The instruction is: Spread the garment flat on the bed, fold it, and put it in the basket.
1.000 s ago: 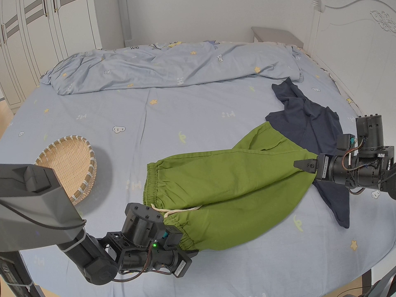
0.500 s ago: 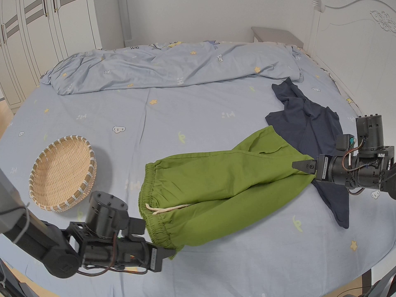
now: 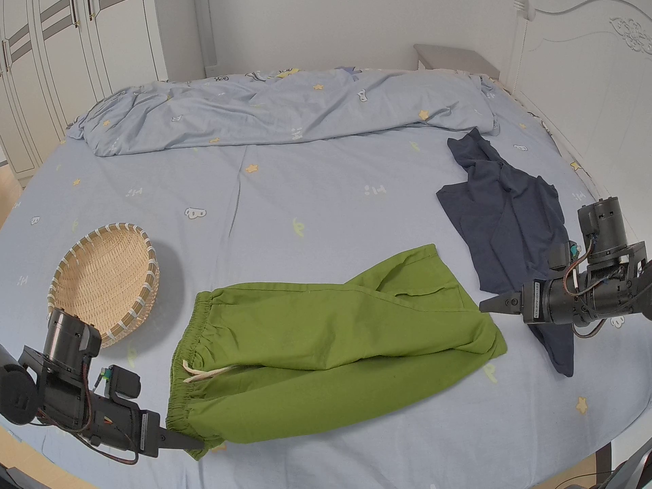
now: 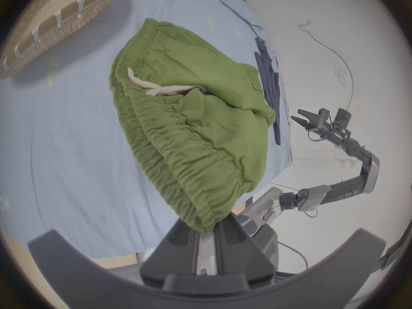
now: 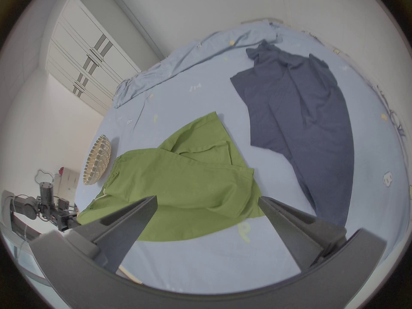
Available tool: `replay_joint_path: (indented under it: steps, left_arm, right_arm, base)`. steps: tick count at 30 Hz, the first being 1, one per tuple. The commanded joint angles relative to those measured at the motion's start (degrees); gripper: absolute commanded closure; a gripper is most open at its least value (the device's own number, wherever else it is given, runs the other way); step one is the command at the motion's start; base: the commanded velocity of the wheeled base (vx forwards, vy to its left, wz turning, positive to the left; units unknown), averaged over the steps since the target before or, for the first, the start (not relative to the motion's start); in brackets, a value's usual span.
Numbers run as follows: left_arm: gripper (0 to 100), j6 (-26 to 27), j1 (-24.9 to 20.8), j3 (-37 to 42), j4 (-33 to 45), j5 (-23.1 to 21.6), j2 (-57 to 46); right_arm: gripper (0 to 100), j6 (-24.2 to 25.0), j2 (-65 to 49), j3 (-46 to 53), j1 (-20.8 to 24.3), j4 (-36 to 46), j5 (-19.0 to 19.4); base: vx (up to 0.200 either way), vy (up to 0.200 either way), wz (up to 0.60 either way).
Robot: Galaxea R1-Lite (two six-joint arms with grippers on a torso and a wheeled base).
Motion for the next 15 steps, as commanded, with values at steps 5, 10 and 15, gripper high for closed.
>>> replay_joint_path:
  steps: [5, 10, 15]
  left_arm:
    - [100, 13.6, 11.1, 2.5, 2.4, -1.3, 5.4]
    - [100, 15.2, 12.2, 2.8, 2.3, -1.1, 7.1]
    - [100, 15.4, 14.8, 2.4, 1.0, -1.1, 8.1]
  right_arm:
    - [0, -0.8, 7.9, -2.8, -10.0, 6.0, 12.5]
    - [0, -5.5, 13.3, -2.2, -12.1, 5.8, 17.7]
    - [0, -7.6, 15.0, -1.9, -13.6, 5.9, 26.6]
  base:
    - [0.0, 0.0, 0.0]
    - [0.0, 0.0, 0.0]
    - [0.0, 0.0, 0.0]
